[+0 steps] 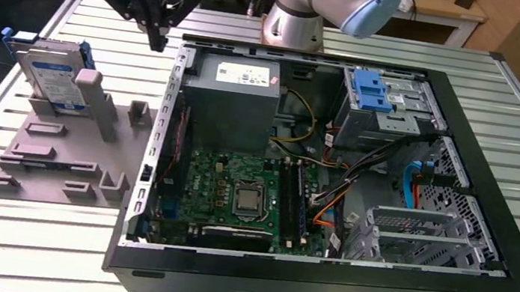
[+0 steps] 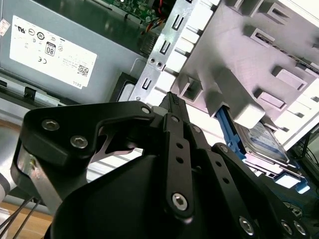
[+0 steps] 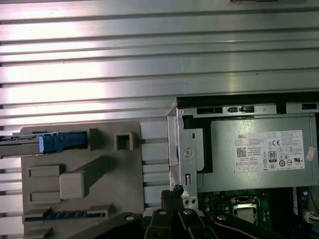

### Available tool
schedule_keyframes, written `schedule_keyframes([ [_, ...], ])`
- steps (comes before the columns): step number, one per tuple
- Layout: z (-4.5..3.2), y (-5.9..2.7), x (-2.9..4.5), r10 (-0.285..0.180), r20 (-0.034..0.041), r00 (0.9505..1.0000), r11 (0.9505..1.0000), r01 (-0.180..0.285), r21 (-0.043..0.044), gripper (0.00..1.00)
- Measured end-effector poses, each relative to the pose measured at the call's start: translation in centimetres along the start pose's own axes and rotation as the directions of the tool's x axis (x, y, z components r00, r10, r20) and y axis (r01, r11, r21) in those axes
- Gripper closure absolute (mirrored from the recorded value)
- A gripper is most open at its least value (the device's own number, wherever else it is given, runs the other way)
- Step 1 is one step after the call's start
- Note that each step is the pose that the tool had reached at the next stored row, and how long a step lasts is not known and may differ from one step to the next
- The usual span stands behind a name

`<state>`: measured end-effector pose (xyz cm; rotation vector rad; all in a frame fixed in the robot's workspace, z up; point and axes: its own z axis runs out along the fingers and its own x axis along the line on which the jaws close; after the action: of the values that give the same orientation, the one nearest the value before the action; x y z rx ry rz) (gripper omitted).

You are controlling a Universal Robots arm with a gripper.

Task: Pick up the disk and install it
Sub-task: 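Reach for the disk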

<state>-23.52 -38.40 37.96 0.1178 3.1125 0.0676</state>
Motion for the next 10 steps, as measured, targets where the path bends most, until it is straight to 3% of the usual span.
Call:
schedule_keyframes([
  [10, 0.07, -0.02, 1.08, 0.000, 0.0001, 1.0000, 1.0000, 0.000, -0.0001, 0.89],
])
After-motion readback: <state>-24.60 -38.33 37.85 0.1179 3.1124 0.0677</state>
